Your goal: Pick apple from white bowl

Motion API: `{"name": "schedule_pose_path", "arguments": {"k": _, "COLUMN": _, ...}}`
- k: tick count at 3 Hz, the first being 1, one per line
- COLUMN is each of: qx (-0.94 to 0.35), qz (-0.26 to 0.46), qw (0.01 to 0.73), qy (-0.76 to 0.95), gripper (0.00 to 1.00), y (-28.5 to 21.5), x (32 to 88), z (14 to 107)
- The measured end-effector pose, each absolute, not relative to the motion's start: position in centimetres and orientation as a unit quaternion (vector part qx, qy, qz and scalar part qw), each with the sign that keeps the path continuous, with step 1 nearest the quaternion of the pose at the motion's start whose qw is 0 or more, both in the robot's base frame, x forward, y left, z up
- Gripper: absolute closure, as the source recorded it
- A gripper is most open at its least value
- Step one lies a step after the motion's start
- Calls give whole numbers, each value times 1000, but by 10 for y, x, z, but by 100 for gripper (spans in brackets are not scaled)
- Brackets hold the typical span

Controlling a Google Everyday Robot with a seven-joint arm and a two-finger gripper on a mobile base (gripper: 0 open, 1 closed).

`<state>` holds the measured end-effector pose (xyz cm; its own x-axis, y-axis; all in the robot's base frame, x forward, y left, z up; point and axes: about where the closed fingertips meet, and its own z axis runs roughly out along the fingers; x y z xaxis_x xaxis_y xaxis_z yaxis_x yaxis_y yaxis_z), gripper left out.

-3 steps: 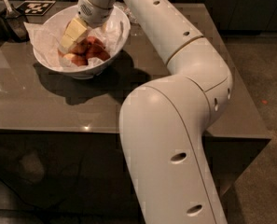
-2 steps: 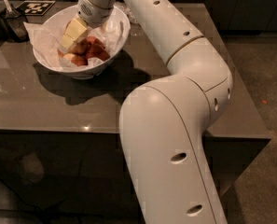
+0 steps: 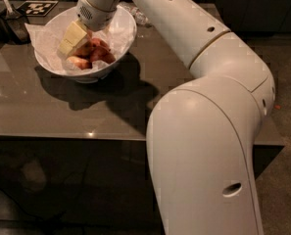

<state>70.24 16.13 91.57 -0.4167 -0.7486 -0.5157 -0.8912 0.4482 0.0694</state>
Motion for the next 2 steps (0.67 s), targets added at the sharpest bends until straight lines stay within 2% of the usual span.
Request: {"name": "schedule_pose_path", "arguments": {"k": 2, "qx": -497, "qz": 169, "qw": 211, "qy": 824, "gripper": 42, "y": 161, "x": 702, "z": 916}}
